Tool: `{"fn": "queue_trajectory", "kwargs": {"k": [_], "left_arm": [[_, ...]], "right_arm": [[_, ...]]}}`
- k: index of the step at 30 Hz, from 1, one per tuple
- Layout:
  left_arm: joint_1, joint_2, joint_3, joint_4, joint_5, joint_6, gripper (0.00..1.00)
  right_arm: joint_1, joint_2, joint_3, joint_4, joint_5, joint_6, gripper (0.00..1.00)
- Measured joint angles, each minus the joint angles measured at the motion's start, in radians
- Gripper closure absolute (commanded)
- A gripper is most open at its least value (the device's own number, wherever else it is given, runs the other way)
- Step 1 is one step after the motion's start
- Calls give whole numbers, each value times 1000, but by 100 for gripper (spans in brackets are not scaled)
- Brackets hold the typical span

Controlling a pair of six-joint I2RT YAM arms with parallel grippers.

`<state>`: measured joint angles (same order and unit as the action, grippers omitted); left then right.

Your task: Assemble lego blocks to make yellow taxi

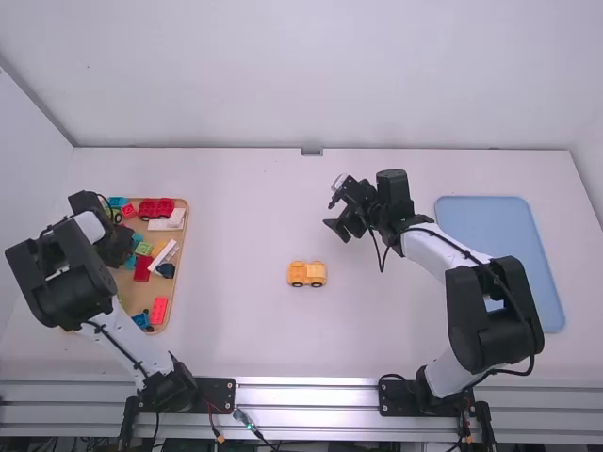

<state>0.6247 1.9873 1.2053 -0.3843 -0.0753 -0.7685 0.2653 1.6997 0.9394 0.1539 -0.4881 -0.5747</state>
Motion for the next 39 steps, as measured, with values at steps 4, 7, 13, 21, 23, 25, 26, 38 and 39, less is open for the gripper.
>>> {"fn": "queue_trajectory", "kwargs": {"k": [4,7,13,21,23,25,26,38,39], "left_arm": [[0,0,0,0,-1,1,72],[0,0,0,0,-4,1,69],[0,0,0,4,-27,-11,69],[0,0,-4,31,-42,-22,74],[0,0,-6,31,-42,-22,80],[0,0,-6,29,-42,-22,81],[0,0,-6,29,-42,-22,82],[0,0,-6,19,-42,-21,92],[0,0,-6,19,-42,-21,92]], "right_arm": [[0,0,0,0,0,0,1],[0,0,0,0,0,0,1],[0,0,0,0,0,-2,1],[0,0,0,0,0,9,1],[0,0,0,0,0,11,1],[0,0,0,0,0,12,1],[0,0,0,0,0,14,1],[0,0,0,0,0,16,1],[0,0,0,0,0,16,1]]}}
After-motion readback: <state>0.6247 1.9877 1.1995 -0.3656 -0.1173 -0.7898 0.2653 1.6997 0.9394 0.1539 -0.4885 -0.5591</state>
